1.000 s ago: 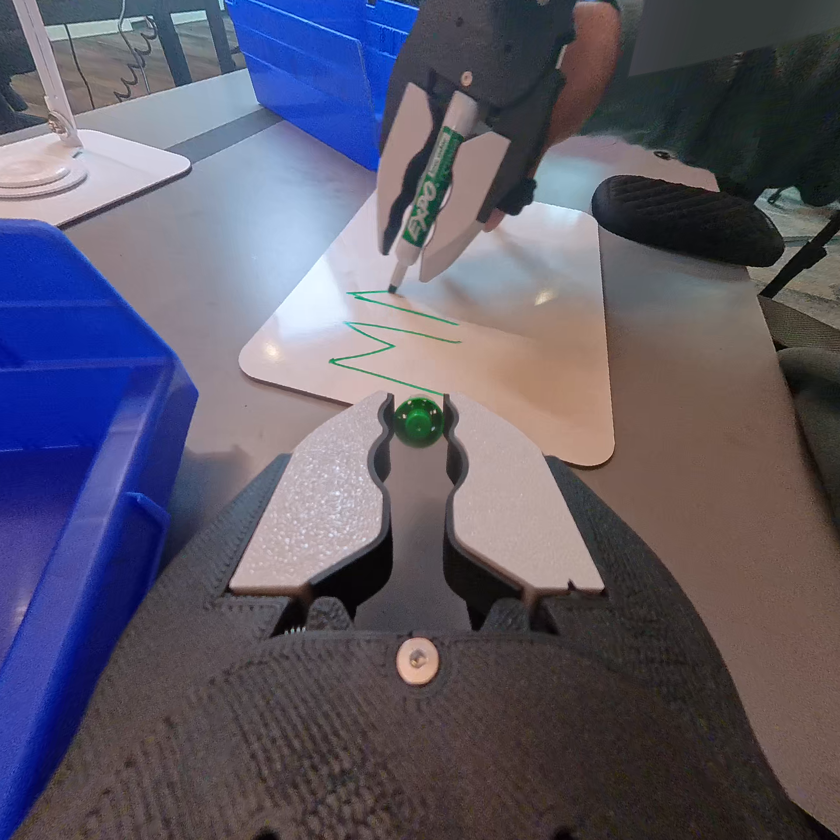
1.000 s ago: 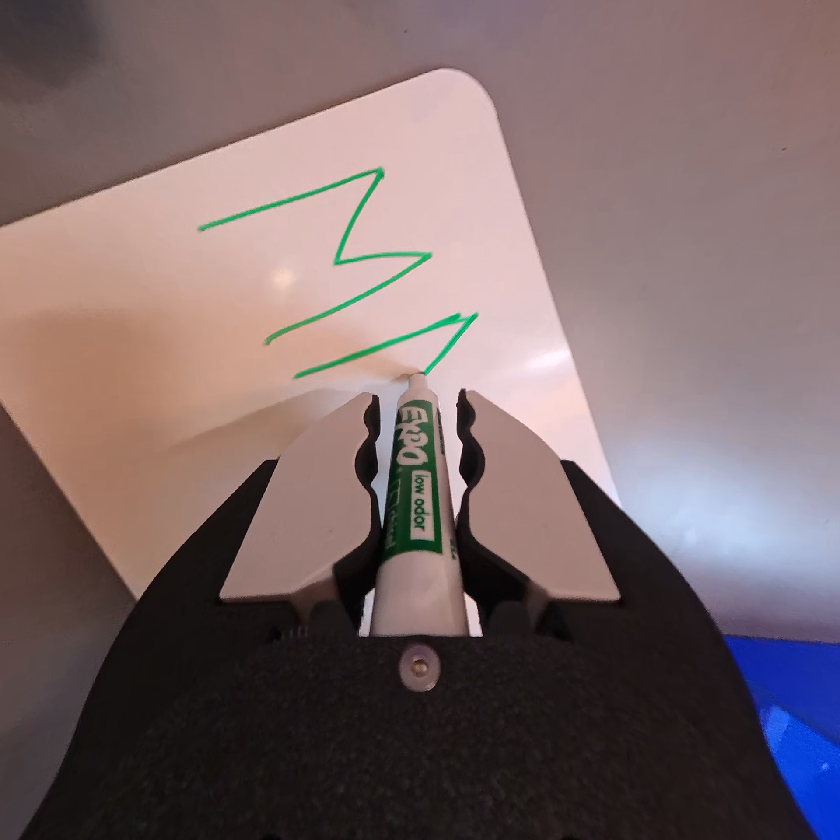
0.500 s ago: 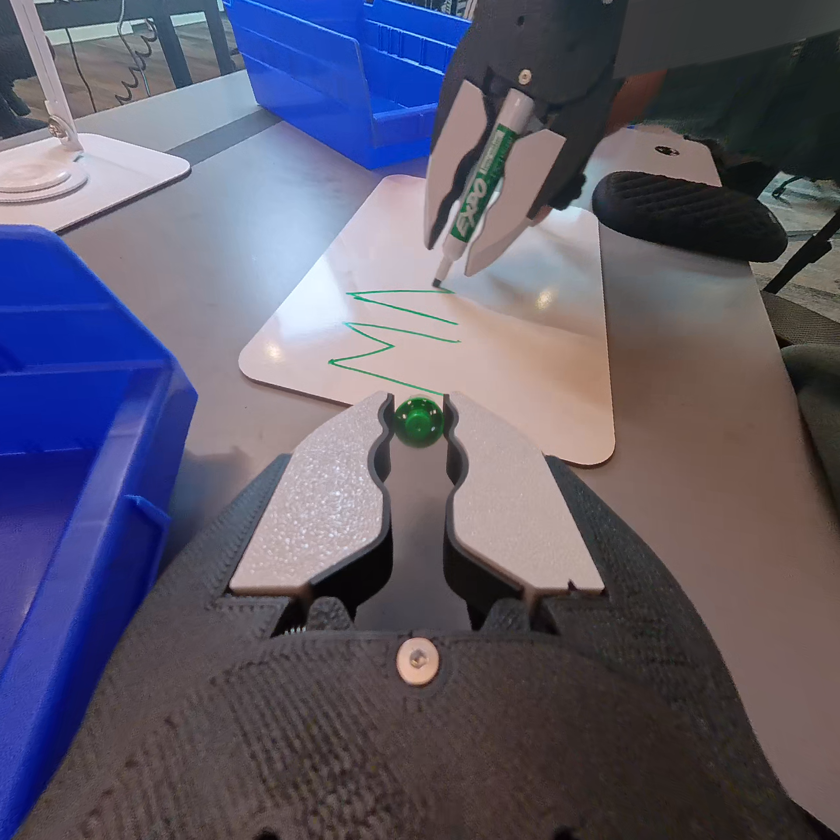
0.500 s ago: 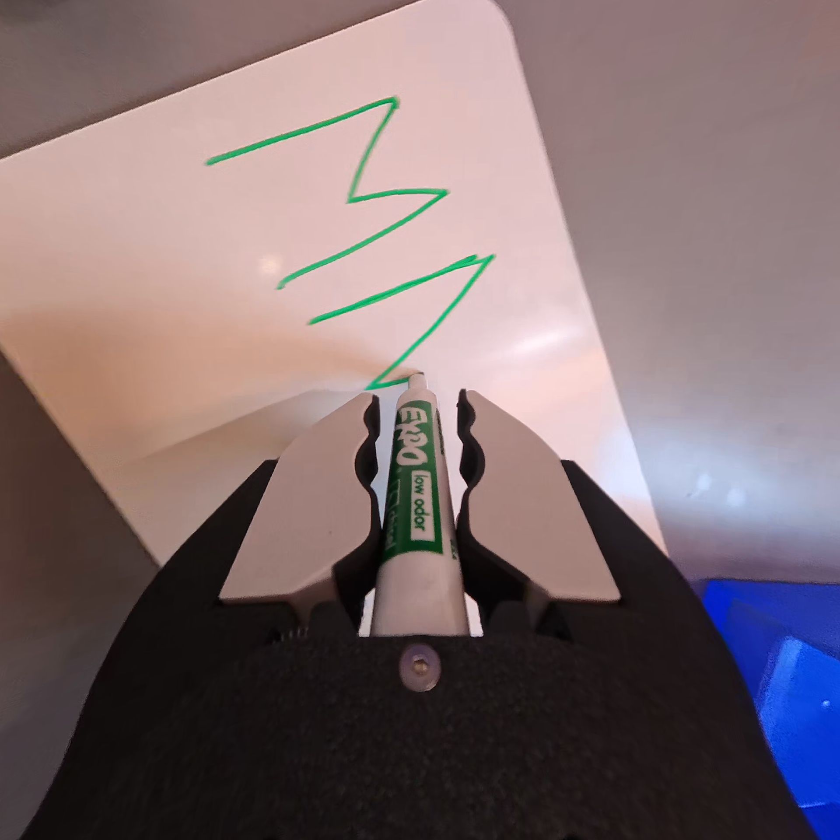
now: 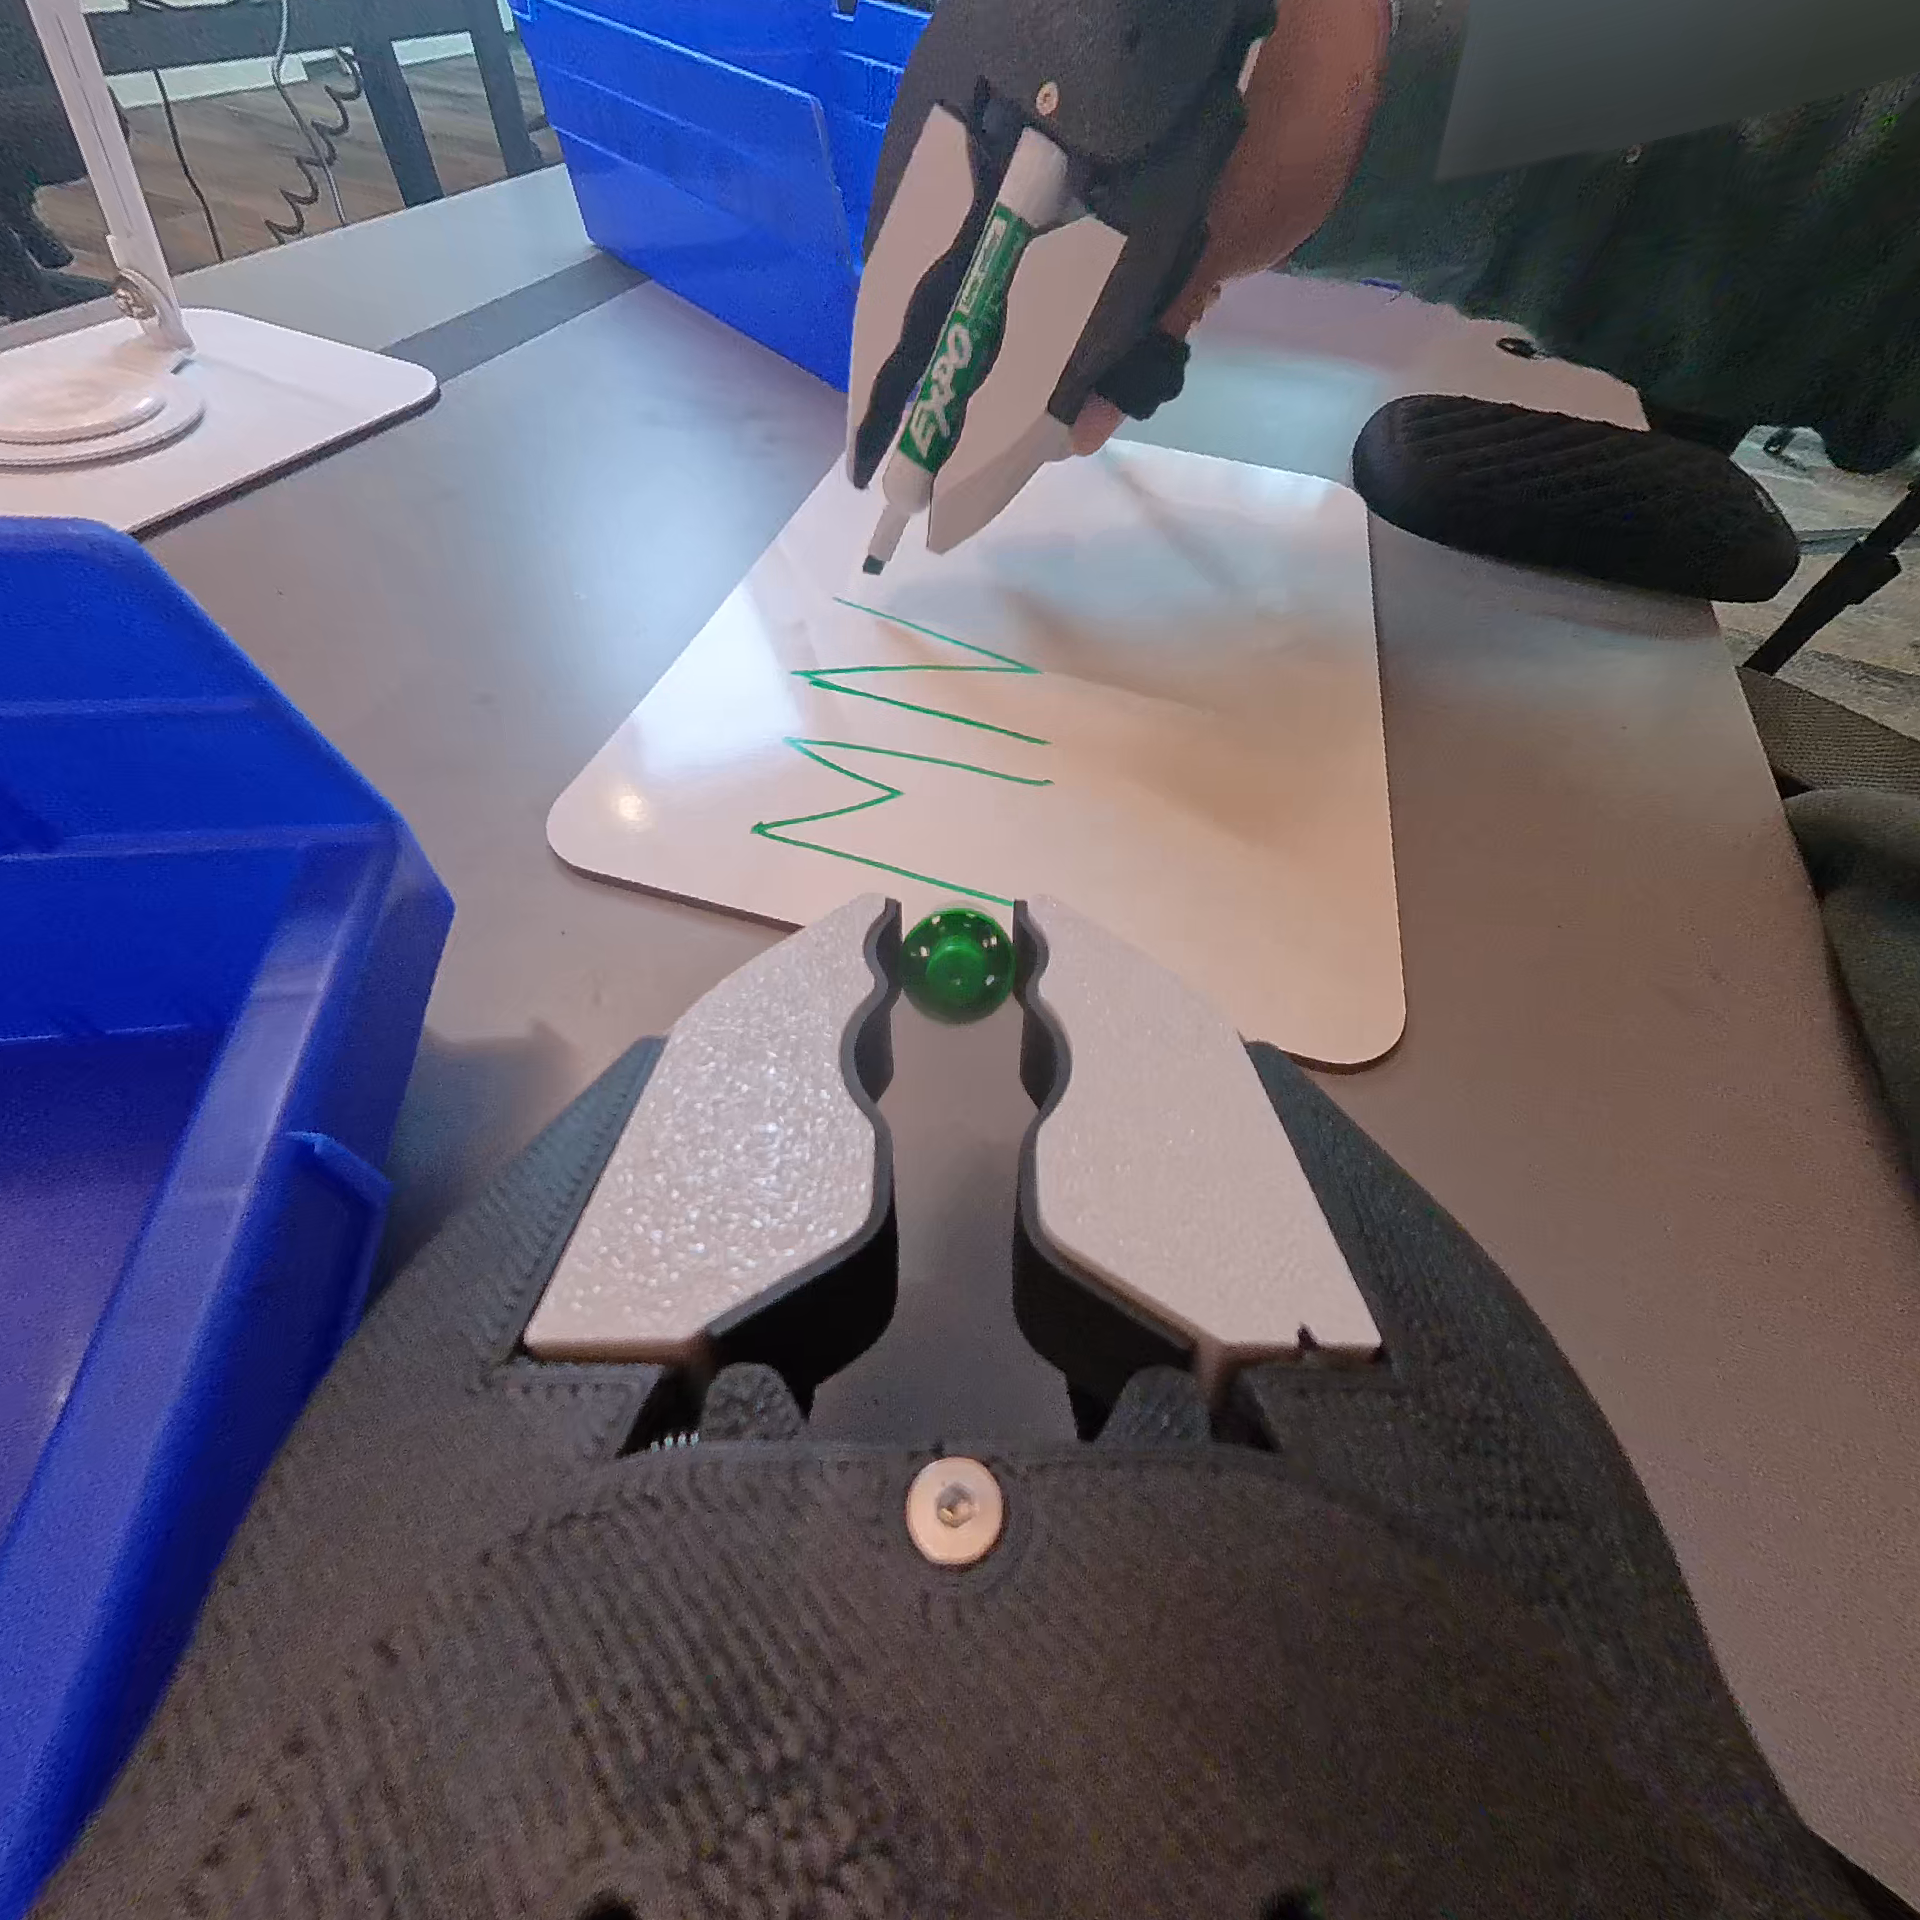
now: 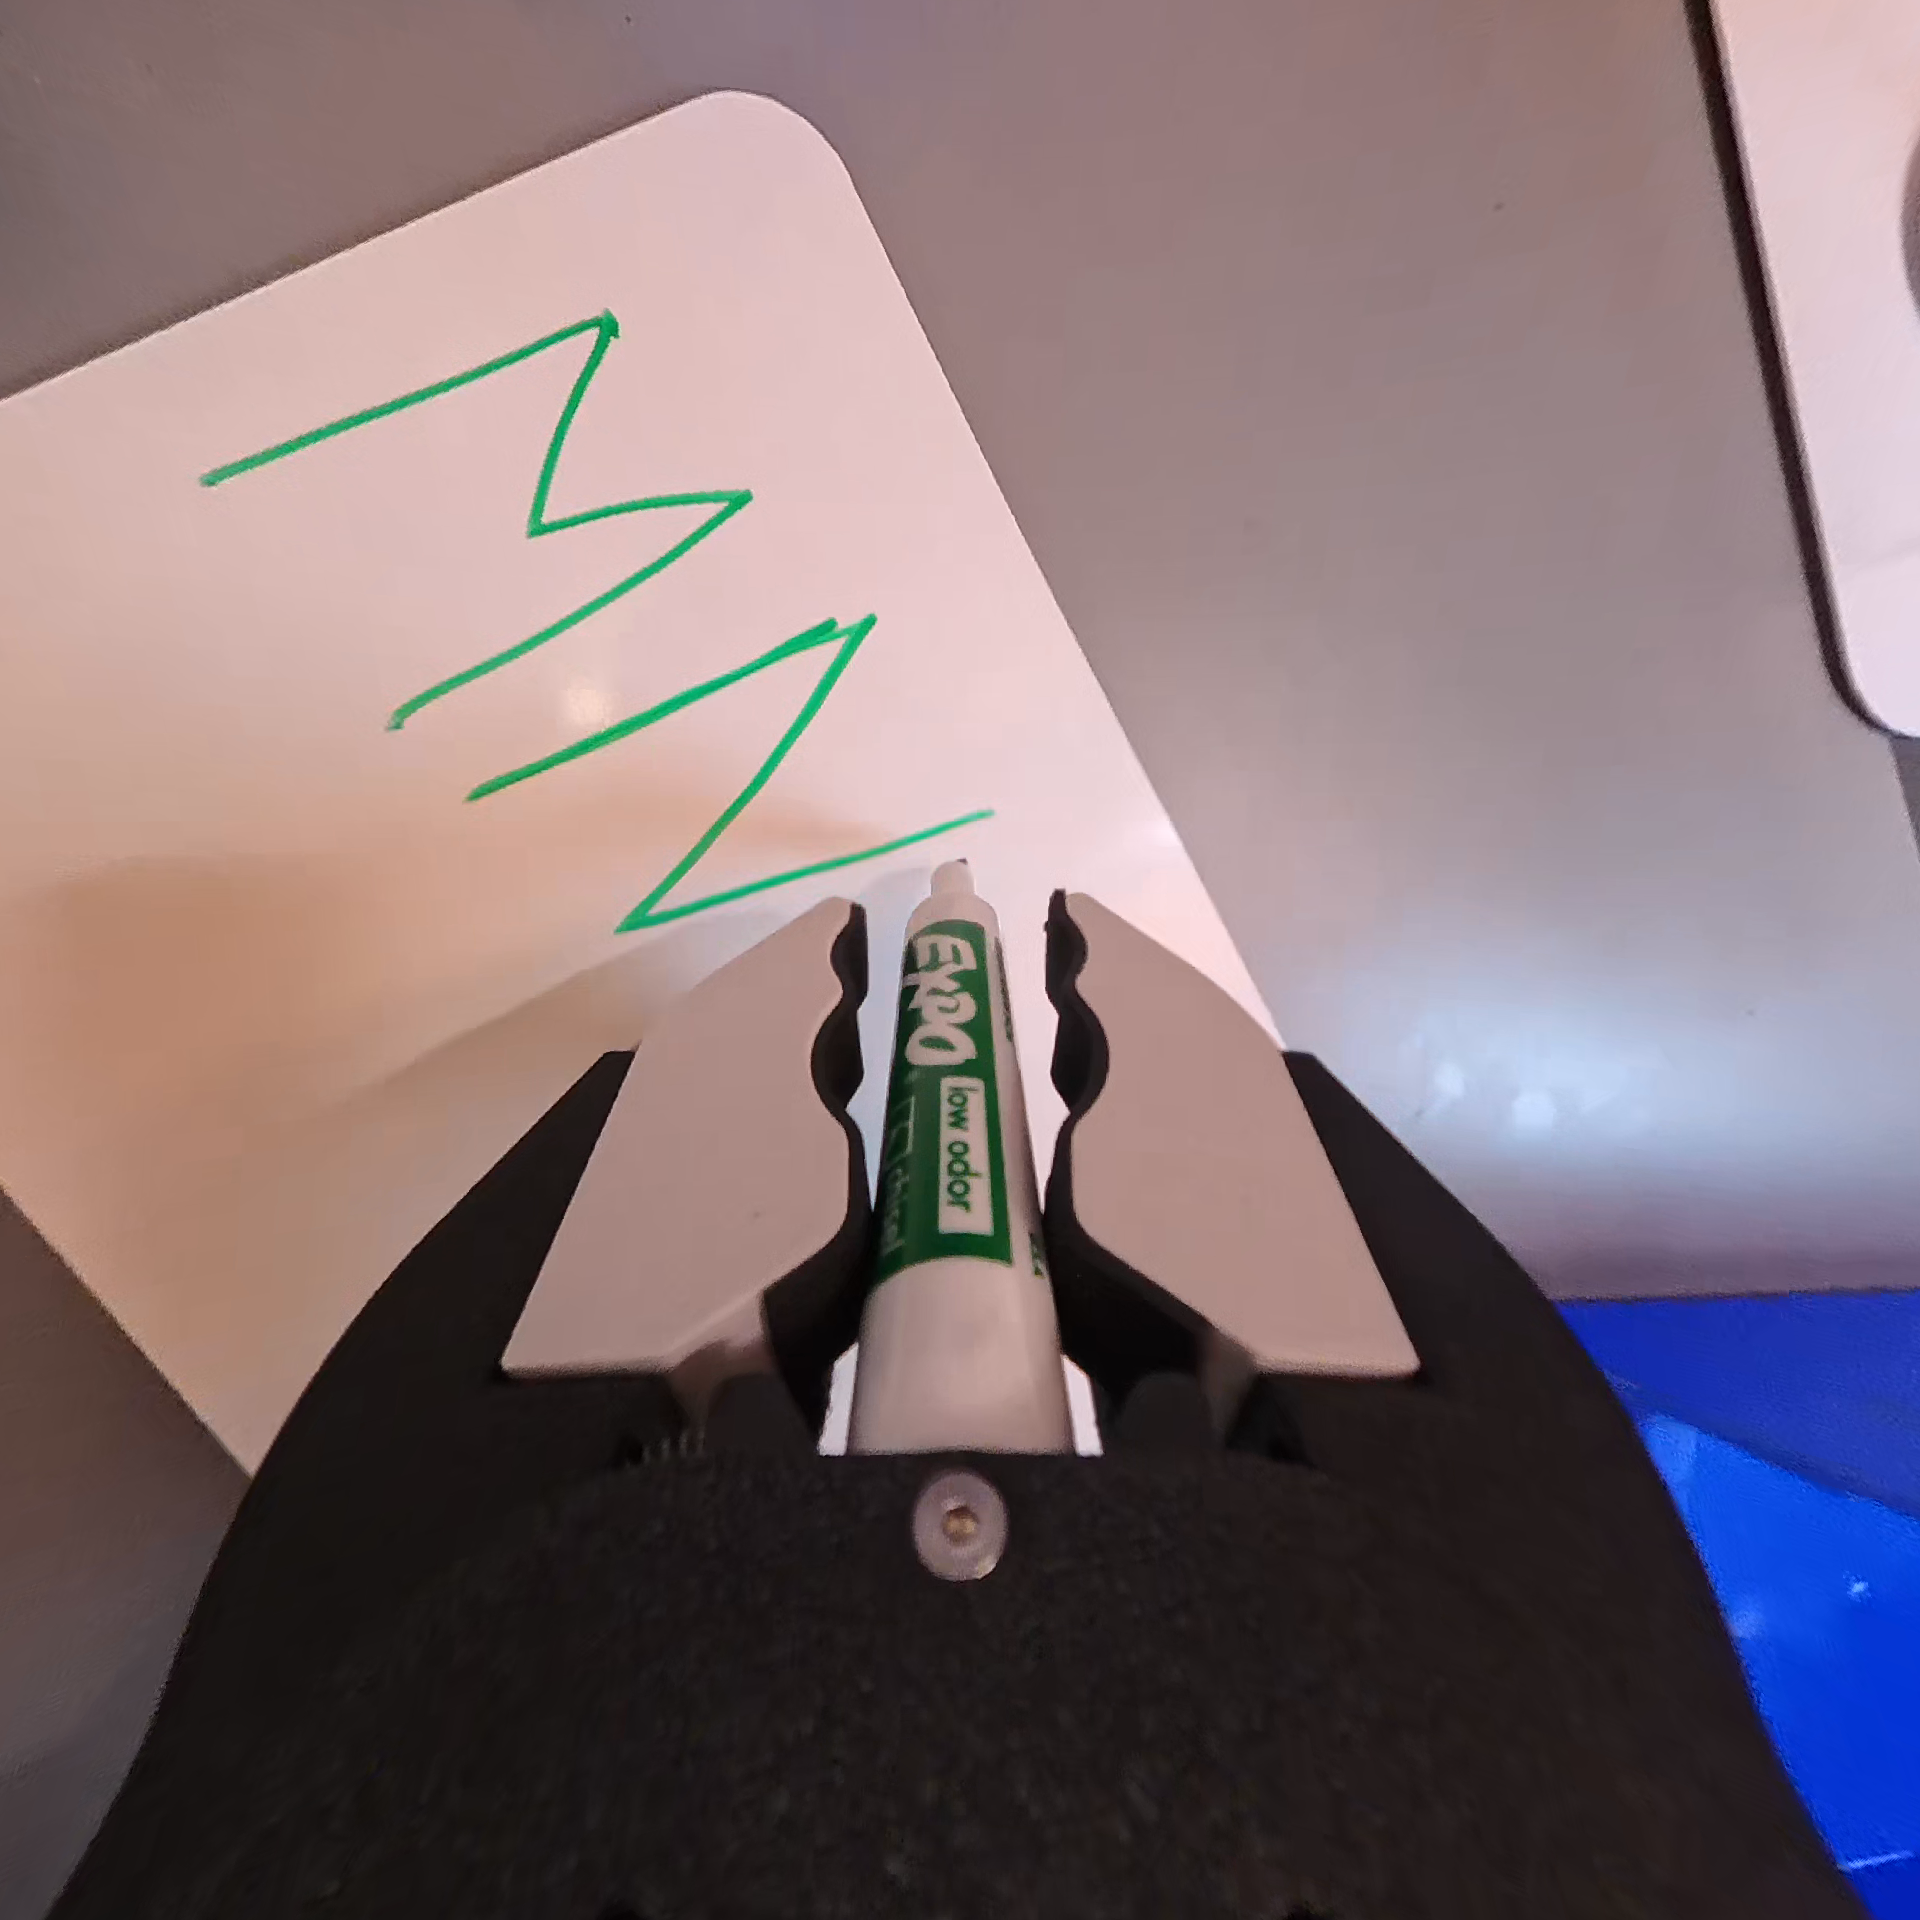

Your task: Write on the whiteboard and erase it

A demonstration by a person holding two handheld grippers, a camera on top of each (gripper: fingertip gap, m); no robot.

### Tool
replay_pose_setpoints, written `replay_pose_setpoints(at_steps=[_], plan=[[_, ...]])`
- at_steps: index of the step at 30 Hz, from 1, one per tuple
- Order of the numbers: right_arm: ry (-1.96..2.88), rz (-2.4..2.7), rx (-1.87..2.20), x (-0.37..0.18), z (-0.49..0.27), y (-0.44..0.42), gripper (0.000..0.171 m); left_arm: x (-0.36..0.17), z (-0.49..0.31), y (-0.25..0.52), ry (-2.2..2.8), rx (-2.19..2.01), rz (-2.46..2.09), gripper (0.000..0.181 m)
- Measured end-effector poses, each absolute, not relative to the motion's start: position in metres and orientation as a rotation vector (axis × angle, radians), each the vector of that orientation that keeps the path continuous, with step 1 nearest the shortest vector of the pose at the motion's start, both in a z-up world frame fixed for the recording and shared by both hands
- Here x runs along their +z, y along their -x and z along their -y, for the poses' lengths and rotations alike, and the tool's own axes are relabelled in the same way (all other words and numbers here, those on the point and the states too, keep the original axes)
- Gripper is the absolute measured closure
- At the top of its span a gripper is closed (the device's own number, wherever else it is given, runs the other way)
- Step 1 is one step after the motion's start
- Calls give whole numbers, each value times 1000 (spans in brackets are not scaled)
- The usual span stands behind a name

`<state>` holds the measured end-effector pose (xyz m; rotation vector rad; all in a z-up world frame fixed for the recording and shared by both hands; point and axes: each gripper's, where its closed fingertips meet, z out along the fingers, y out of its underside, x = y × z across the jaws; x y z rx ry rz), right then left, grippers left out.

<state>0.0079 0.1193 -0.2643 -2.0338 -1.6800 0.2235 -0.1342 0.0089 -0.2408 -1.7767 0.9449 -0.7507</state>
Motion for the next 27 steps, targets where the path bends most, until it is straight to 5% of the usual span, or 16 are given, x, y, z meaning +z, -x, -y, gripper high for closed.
replay_pose_setpoints(at_steps=[27], plan=[[2068, 1659, 238, -268, -129, -14, 138, -241, -8, 134, 1780, -757, -947, 161]])
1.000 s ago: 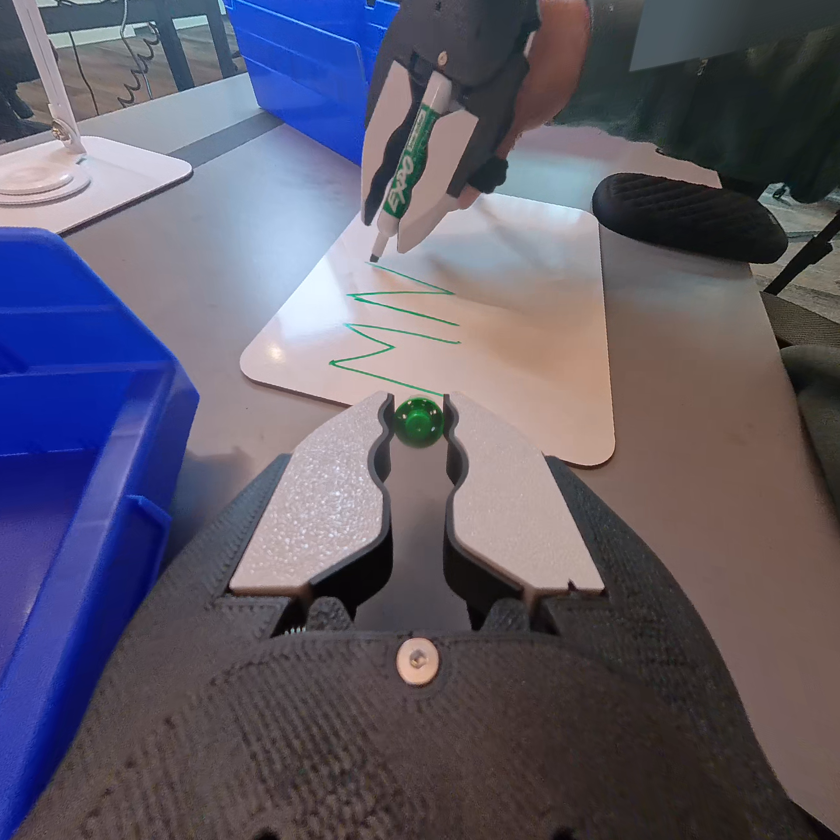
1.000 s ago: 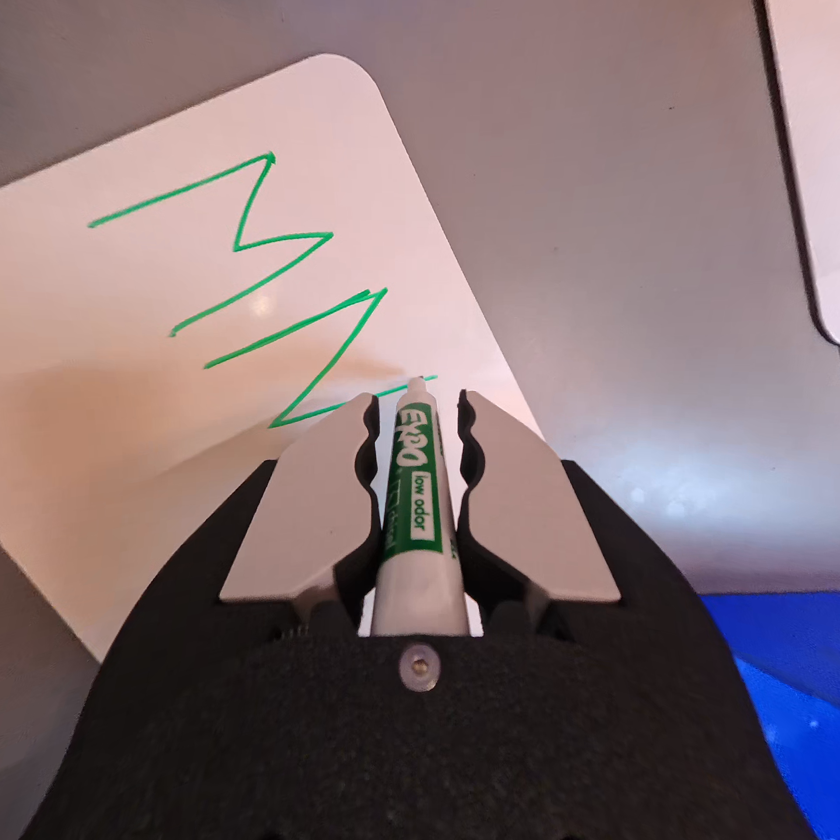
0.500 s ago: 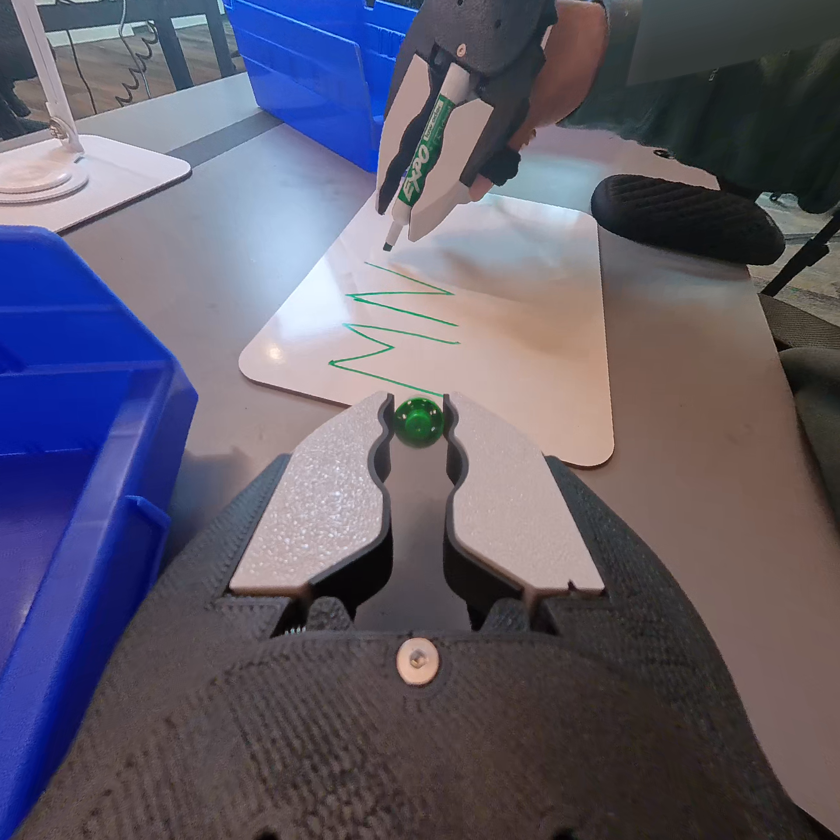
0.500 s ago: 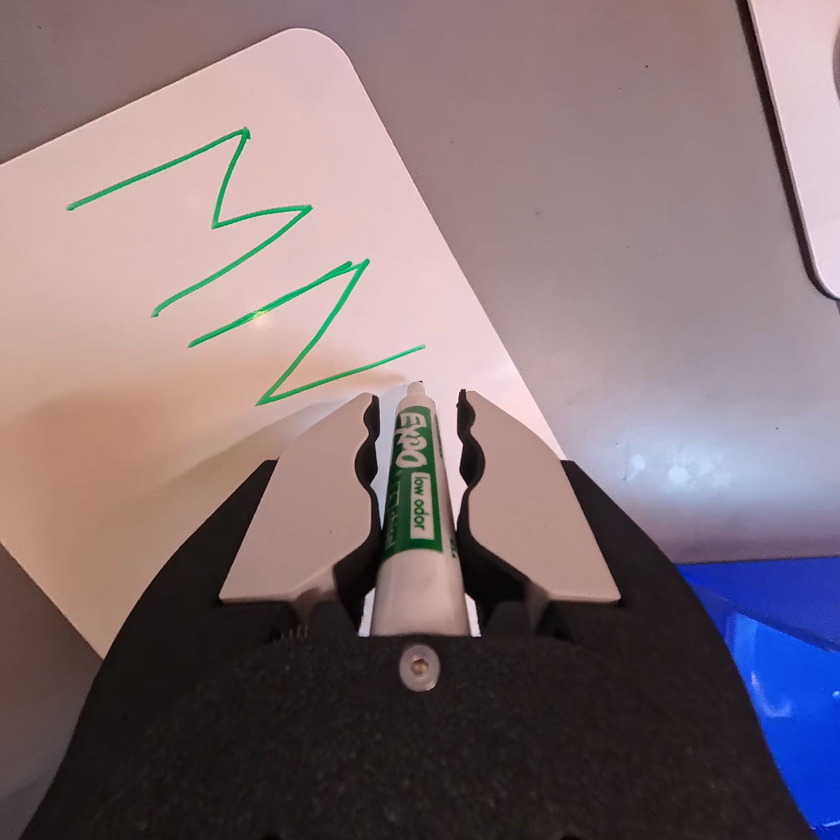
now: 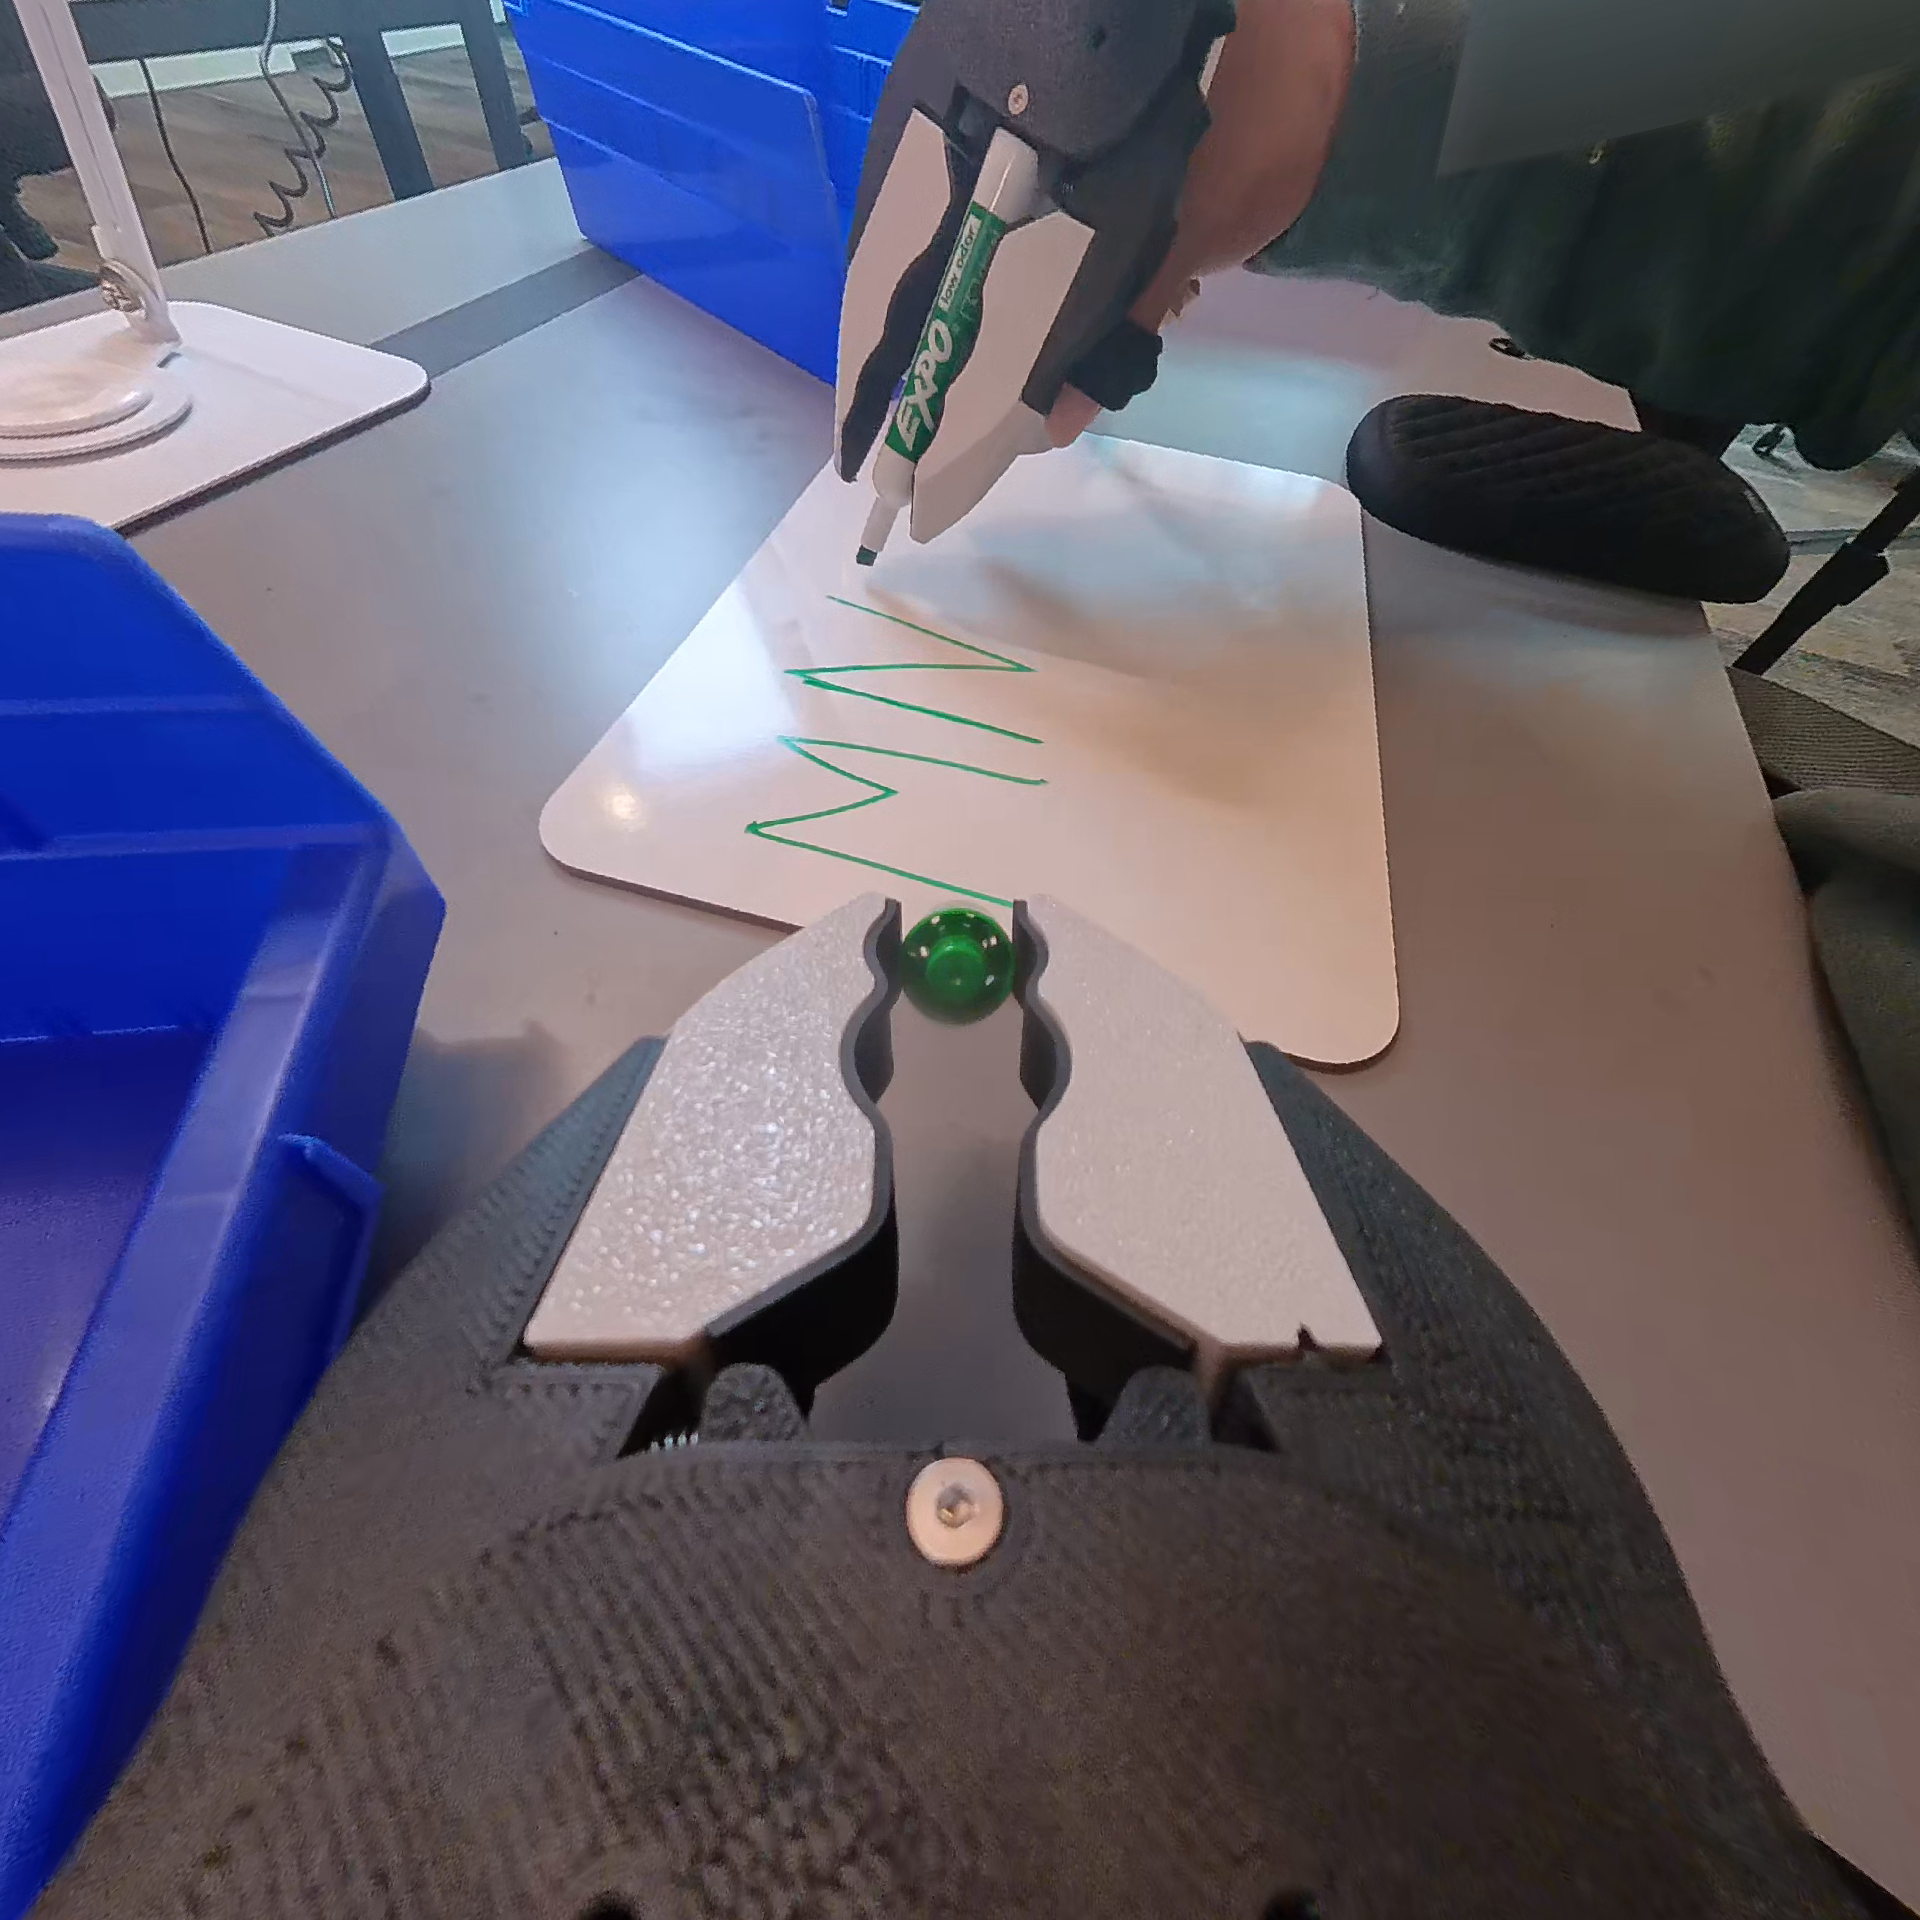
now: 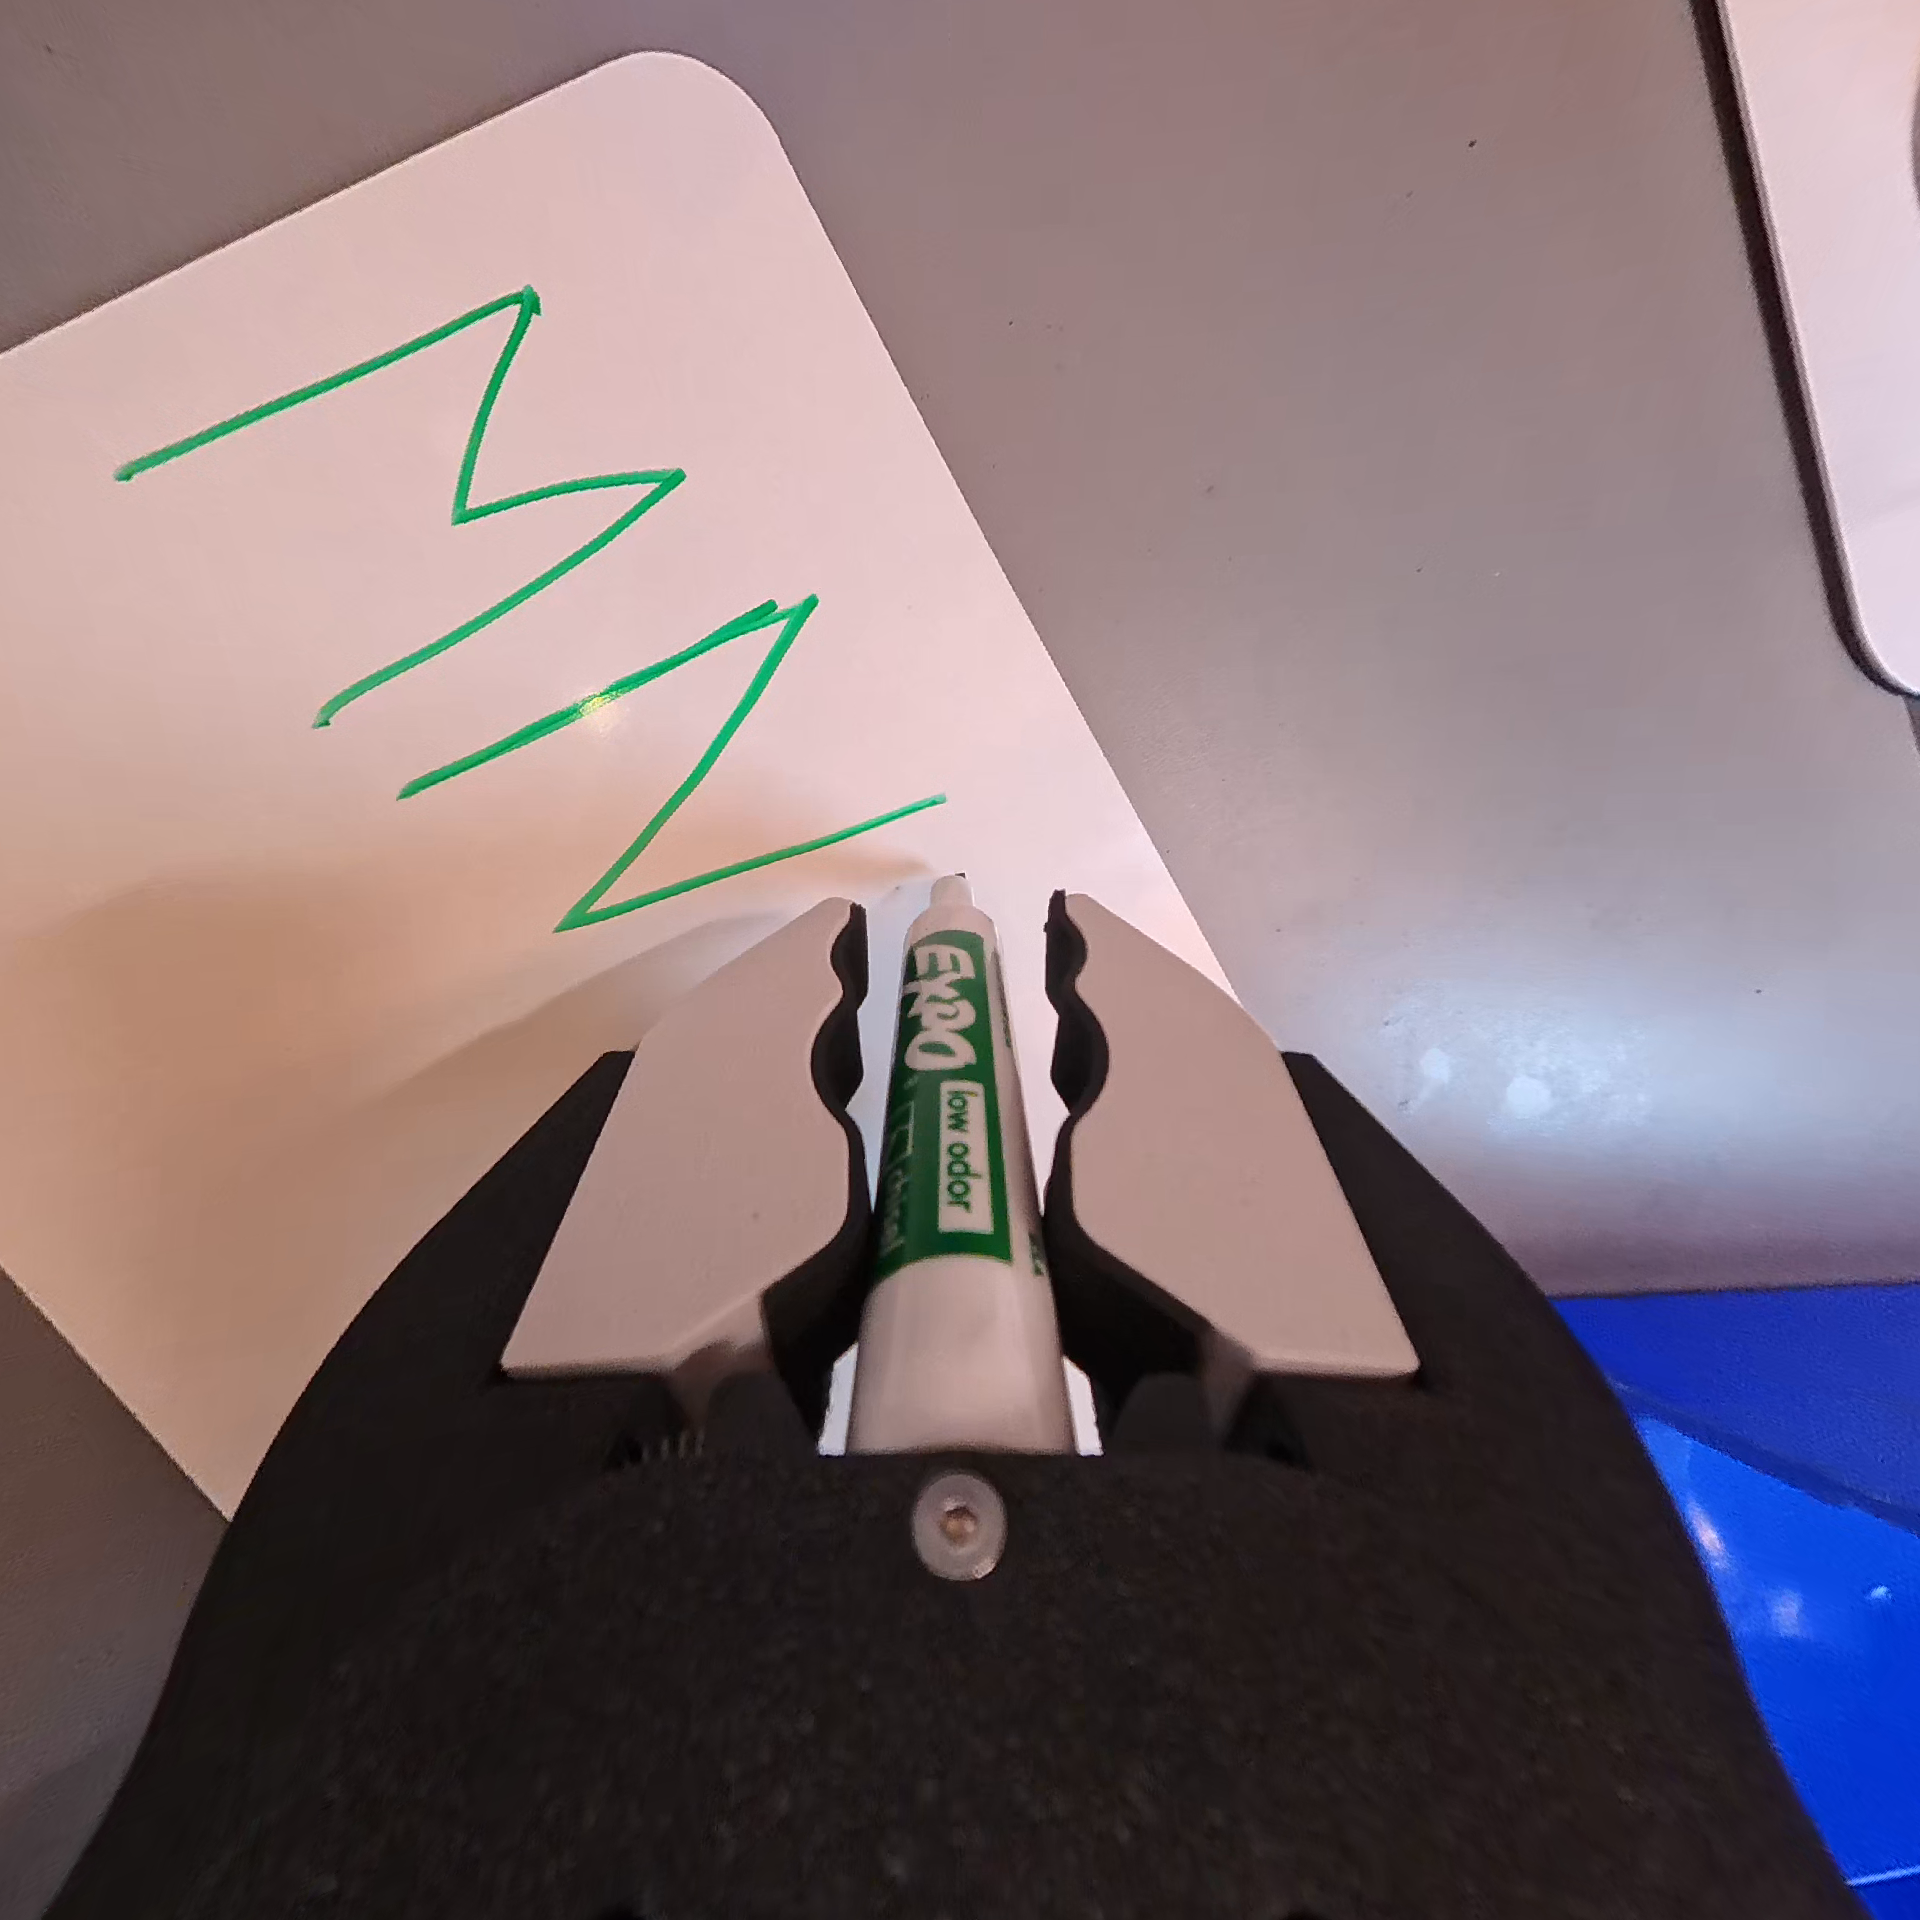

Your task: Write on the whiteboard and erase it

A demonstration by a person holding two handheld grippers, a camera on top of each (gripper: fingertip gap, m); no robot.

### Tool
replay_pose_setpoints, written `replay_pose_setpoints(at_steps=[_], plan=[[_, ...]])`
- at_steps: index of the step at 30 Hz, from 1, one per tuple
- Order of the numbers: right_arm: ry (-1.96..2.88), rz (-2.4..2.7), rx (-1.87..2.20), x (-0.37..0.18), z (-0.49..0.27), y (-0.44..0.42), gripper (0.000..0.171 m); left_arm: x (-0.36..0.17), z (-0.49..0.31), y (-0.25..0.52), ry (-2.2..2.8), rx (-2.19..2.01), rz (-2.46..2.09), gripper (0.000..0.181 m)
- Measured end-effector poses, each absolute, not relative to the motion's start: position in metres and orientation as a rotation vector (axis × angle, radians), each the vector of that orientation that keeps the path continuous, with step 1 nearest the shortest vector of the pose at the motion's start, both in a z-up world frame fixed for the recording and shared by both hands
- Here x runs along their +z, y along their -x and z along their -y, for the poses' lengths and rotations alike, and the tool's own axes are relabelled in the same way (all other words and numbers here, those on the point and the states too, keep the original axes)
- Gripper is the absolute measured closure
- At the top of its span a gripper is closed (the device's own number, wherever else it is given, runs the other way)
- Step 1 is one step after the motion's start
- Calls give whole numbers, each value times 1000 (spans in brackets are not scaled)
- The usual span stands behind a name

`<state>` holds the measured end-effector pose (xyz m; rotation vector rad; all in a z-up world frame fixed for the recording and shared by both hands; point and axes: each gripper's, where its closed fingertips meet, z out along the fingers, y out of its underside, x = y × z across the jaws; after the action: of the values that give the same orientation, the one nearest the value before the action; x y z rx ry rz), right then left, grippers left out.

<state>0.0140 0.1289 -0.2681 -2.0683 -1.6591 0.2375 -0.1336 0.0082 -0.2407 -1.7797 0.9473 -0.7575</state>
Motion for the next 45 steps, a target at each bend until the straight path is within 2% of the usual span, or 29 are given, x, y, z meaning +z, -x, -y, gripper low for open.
replay_pose_setpoints(at_steps=[14, 25, 36, 45], plan=[[2073, 1682, 248, -274, -130, -12, 138, -241, -8, 134, 1781, -756, -947, 161], [2108, 1886, 260, -274, -56, -34, 138, -241, -7, 133, 1769, -723, -969, 161], [2056, 1803, 138, -275, -130, -30, 137, -242, -7, 133, 1774, -729, -966, 161], [2042, 1714, 206, -259, -126, -37, 137, -242, -7, 133, 1776, -735, -966, 161]])
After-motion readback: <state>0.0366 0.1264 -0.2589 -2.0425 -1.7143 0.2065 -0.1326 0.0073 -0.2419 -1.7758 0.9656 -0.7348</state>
